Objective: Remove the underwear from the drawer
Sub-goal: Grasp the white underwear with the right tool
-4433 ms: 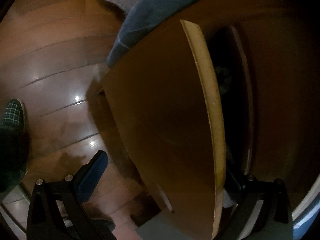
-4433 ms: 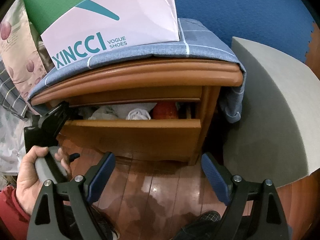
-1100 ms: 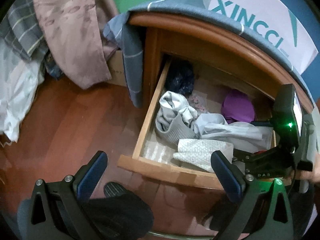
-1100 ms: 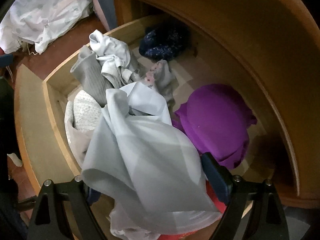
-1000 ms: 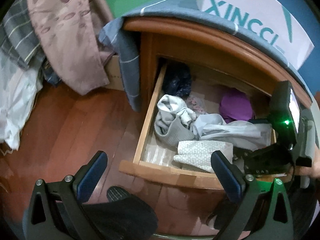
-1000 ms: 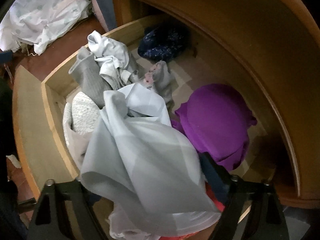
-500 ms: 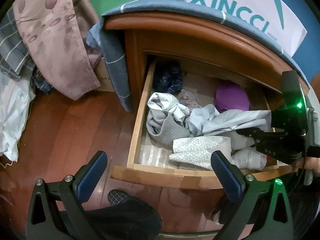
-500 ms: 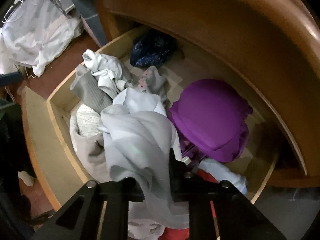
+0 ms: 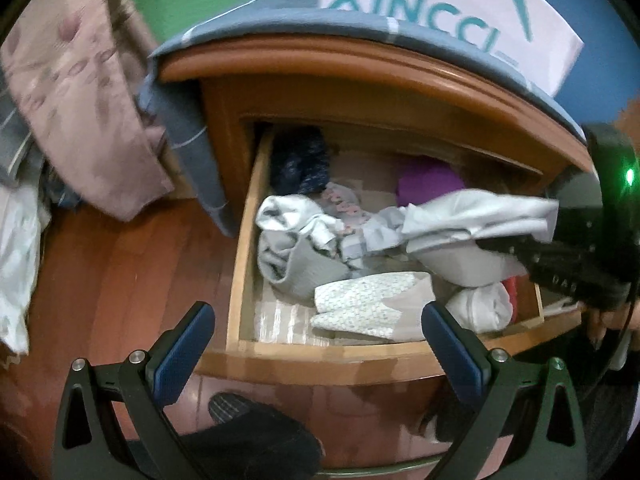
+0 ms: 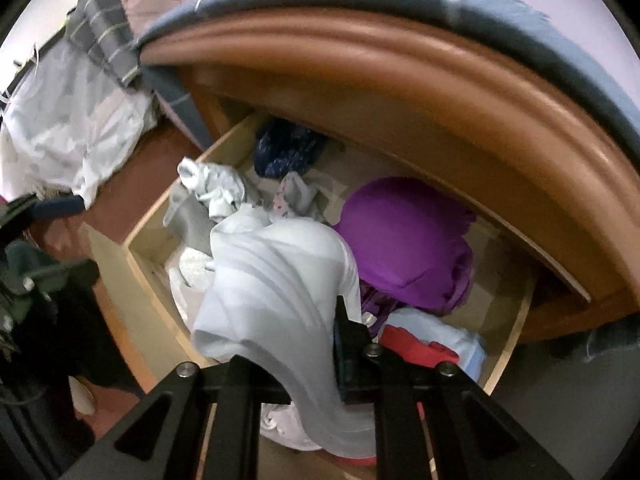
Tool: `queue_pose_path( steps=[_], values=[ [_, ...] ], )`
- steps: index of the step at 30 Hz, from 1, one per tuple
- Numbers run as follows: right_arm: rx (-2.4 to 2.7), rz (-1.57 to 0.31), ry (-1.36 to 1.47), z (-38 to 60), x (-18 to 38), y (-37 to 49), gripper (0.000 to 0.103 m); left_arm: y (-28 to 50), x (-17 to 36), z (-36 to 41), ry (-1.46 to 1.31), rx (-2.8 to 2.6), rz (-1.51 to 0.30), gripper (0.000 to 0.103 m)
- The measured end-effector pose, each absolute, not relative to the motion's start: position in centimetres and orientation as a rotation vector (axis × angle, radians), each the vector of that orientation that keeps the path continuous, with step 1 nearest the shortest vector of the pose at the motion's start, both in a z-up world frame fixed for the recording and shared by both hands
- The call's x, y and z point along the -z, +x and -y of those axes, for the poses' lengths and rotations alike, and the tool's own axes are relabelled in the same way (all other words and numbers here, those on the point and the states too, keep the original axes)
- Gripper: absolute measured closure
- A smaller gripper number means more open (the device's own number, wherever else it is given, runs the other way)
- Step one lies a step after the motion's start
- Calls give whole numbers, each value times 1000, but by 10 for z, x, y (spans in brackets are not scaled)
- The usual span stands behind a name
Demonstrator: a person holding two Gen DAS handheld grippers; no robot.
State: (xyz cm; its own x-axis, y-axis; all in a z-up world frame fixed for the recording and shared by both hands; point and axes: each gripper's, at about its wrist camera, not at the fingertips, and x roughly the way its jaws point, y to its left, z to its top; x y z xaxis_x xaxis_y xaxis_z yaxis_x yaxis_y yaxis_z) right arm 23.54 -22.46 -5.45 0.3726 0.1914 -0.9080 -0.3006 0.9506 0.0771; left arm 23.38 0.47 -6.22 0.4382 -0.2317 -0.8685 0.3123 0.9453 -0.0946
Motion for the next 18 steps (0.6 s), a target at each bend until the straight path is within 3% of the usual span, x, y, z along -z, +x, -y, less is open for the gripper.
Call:
queue_pose_path(
  steps=[6, 18],
  values=[
    [-265, -1107, -40, 242, 37, 225, 90, 241, 63, 18, 151, 444, -1095, 0],
    [-215, -1053, 75, 276, 25, 206, 90, 280, 100, 61, 170, 574, -1338, 1]
  ],
)
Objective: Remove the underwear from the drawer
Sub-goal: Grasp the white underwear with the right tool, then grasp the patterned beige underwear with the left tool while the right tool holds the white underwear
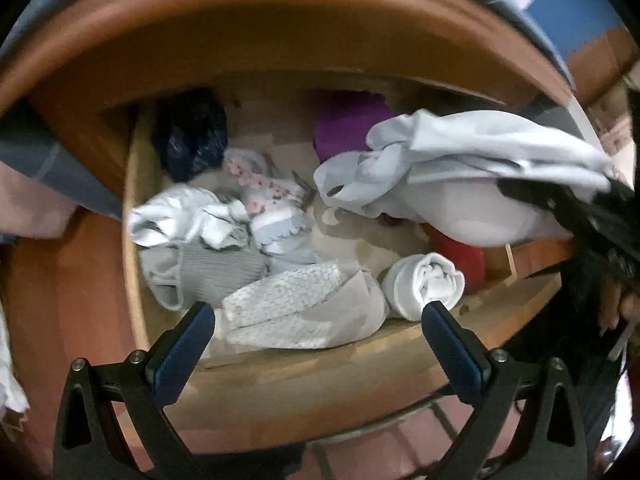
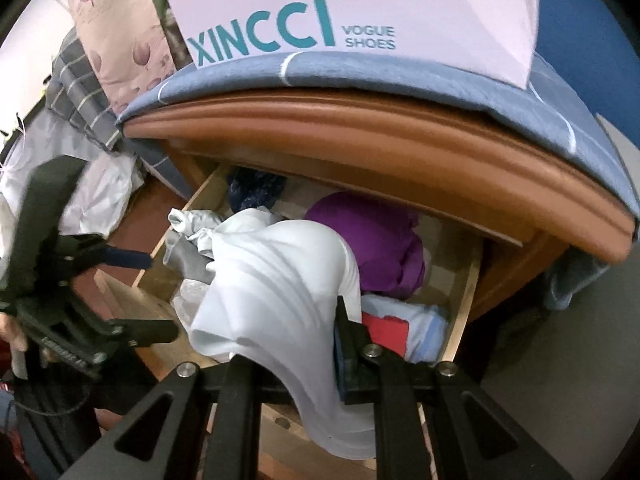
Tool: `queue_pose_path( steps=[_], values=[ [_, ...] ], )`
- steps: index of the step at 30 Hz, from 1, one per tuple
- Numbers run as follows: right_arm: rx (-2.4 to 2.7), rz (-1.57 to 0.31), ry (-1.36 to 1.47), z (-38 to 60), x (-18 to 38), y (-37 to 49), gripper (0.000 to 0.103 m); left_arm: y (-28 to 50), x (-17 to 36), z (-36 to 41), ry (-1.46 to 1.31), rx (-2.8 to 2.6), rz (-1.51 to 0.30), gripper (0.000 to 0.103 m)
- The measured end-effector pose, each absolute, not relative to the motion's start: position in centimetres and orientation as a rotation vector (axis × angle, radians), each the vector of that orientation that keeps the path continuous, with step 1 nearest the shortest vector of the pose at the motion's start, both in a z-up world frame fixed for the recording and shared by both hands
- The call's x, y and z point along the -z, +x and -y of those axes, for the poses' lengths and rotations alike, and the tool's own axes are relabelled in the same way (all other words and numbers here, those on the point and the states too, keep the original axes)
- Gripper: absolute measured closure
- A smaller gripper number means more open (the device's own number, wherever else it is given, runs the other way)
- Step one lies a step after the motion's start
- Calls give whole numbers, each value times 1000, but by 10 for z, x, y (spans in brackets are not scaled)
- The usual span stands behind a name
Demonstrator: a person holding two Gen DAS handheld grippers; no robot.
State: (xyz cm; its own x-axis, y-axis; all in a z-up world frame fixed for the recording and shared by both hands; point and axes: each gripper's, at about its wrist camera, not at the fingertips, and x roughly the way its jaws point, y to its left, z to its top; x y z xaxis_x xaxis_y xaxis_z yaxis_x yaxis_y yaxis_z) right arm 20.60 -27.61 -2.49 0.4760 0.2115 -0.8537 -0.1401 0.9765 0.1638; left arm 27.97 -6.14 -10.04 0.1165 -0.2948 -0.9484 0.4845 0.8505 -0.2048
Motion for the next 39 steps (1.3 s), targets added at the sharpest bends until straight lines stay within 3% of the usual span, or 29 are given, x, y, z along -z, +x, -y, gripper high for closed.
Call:
queue_pose_path(
  steps=[8, 11, 13, 17, 19, 25, 31, 39],
  values=[
    [-206, -1046, 145, 285, 32, 198, 90, 292, 132, 80, 213, 517, -1476, 1],
    [-202, -1045, 159, 286, 34, 198, 90, 299, 144, 84, 203, 470, -1523, 7],
    [-203, -1043, 182, 289, 36, 198, 90, 302, 153, 83, 193, 447, -1563, 24],
    [-204, -1039, 205, 292, 38, 197, 90, 308, 161, 85, 183, 424, -1601, 32],
    [-208, -1037, 210, 291, 40, 196, 90, 310, 163, 85, 176, 424, -1613, 51],
    [-217, -1039, 218, 290, 44, 196, 90, 314, 158, 82, 105, 411, -1612, 78],
    [-212, -1031, 226, 292, 42, 196, 90, 301, 137, 80, 96, 443, -1548, 86],
    [-207, -1022, 238, 292, 42, 194, 90, 287, 96, 65, 47, 480, -1458, 88]
  ],
)
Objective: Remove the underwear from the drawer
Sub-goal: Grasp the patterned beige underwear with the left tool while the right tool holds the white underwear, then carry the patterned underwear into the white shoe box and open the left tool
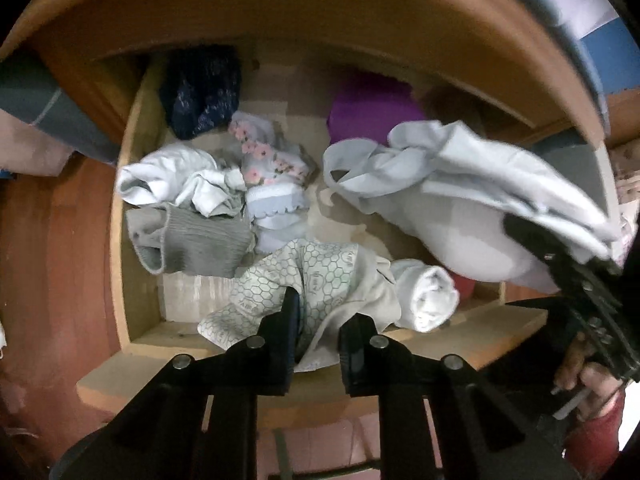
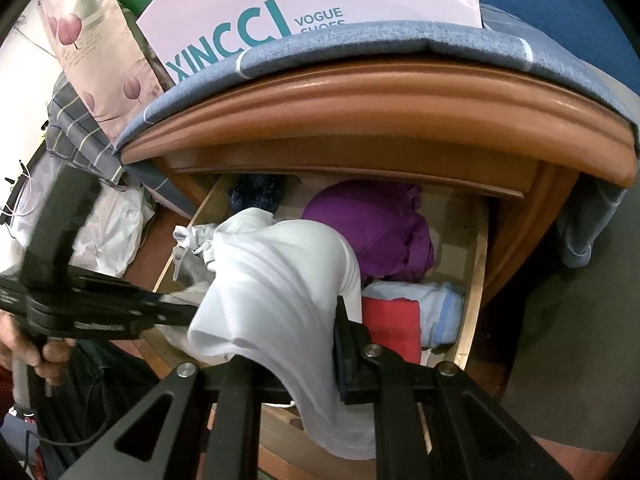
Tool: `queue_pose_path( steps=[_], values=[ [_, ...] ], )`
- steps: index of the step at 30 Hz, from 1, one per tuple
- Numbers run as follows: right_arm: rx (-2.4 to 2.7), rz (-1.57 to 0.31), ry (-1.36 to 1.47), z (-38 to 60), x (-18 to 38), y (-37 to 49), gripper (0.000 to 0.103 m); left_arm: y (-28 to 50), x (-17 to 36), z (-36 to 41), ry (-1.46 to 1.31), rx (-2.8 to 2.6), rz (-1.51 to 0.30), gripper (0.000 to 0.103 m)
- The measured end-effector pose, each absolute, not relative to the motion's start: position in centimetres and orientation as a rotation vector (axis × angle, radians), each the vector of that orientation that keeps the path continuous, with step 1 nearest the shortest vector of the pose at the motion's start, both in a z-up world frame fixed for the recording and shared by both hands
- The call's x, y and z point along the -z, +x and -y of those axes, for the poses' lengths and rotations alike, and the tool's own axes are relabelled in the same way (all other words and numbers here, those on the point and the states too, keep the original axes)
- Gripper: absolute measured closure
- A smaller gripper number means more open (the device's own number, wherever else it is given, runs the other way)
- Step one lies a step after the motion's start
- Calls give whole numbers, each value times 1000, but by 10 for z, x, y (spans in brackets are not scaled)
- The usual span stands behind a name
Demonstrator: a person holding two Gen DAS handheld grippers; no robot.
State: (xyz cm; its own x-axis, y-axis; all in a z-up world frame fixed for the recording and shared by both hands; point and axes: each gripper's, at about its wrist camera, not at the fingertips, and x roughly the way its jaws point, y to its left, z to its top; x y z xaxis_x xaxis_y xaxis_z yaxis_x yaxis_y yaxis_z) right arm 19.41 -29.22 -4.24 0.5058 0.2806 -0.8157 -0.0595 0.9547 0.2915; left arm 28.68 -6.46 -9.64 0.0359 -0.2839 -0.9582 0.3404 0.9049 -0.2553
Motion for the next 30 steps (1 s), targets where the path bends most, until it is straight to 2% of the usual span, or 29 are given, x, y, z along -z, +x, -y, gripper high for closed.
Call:
queue_pose_path(
  steps=[15, 22, 30],
  values=[
    [-185, -1021, 220, 285, 40, 193, 90, 258, 17, 38, 50, 483, -1258, 88],
    [-156, -1024, 225, 291, 47, 194, 90, 249, -54, 28, 21, 521, -1119, 88],
    [-157, -1034, 215, 288, 50, 194, 90, 263, -169, 32, 14, 545, -902, 88]
  ],
)
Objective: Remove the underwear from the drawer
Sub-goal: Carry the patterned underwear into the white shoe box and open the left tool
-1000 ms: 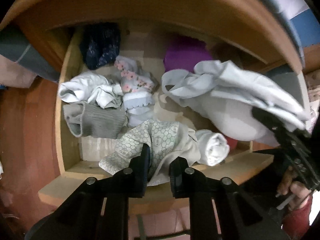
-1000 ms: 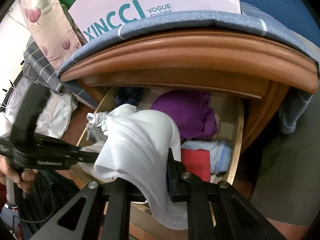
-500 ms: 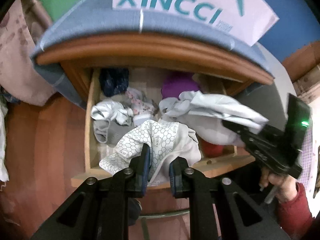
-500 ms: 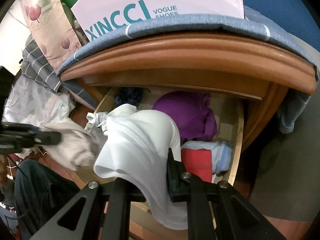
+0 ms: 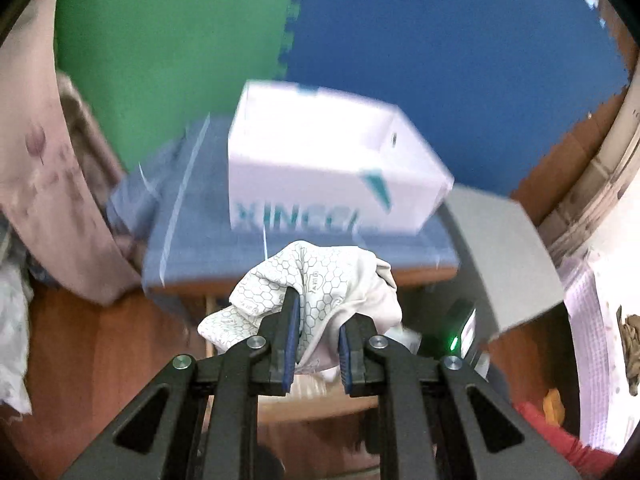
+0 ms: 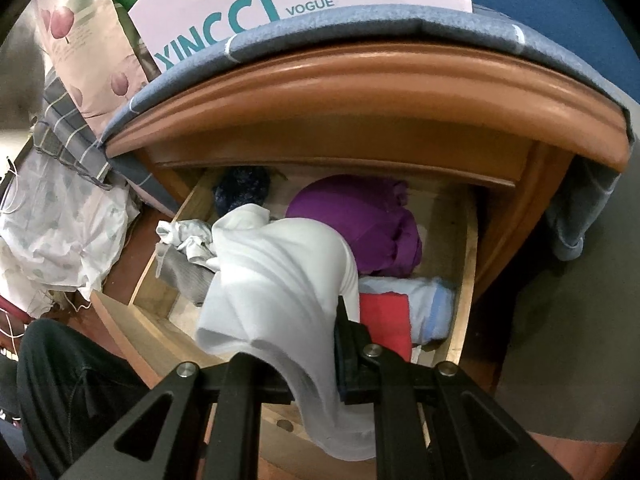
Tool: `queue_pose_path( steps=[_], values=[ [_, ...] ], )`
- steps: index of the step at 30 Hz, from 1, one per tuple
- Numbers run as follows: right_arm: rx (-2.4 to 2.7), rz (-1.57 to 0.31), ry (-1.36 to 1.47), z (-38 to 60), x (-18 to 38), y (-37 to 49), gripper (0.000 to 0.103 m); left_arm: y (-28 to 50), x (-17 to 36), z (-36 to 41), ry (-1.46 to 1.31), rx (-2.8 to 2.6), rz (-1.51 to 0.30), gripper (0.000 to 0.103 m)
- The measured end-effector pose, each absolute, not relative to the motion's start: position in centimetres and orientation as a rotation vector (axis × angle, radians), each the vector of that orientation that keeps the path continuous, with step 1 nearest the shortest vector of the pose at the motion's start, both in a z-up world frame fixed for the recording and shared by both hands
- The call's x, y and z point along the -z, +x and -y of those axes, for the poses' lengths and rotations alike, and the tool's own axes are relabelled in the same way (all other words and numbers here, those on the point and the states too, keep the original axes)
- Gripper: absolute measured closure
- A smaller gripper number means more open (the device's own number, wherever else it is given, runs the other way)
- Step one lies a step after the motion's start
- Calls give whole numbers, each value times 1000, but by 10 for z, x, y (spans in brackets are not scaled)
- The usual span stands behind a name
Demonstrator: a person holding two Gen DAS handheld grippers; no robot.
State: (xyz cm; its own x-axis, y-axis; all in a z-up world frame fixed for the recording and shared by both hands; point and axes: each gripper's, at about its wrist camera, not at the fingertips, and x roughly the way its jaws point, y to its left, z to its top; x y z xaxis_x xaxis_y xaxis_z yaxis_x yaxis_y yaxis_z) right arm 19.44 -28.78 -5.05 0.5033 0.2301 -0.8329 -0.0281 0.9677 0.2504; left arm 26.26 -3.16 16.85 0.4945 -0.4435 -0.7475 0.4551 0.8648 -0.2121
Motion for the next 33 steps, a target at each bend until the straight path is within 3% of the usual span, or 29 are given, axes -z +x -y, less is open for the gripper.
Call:
queue_pose_path(
  steps=[7, 13, 21, 33],
  values=[
    [-163, -1029, 208, 286, 51, 194, 90, 304, -236, 62, 60, 514, -771, 88],
    [-169, -1026, 215, 287, 50, 191, 90, 357, -248, 95, 95, 482, -745, 88],
    [-174, -1025, 235, 292, 48, 190, 90, 426, -204, 133, 127, 441, -816, 88],
    [-185, -1027, 247, 290, 48, 193, 90, 470, -128, 142, 142, 367, -937, 88]
  ],
)
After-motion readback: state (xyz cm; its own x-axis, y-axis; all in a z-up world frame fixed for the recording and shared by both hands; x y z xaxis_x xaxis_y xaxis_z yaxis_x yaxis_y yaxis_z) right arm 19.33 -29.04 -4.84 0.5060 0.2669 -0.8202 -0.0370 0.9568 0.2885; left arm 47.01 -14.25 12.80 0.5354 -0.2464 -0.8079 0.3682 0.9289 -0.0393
